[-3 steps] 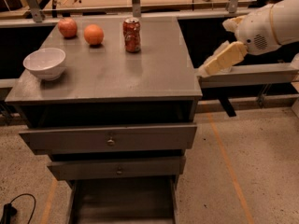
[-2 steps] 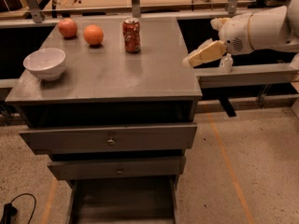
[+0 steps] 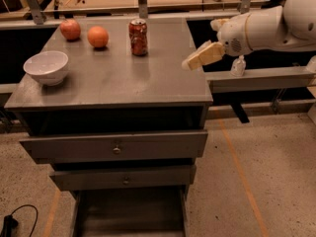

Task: Place coke can into bottom drawer

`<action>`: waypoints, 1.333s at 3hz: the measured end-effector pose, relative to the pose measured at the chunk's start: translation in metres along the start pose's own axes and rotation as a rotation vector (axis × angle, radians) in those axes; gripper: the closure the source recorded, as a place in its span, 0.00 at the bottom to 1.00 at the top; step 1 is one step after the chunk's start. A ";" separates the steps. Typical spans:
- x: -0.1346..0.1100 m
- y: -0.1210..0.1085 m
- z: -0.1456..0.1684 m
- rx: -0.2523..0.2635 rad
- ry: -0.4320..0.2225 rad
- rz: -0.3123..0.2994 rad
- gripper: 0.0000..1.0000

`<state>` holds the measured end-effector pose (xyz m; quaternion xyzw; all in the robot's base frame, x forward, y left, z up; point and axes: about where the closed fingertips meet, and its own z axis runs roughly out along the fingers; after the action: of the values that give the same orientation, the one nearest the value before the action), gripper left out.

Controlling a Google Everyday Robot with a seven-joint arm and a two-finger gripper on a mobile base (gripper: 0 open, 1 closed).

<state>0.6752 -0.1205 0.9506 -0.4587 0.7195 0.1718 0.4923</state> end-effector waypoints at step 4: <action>-0.056 -0.020 0.168 0.165 -0.084 0.097 0.00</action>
Offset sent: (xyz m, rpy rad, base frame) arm 0.1449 0.0927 -0.0417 0.1130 0.0340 -0.2332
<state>0.7895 0.0143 0.9266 -0.3736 0.7312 0.1546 0.5493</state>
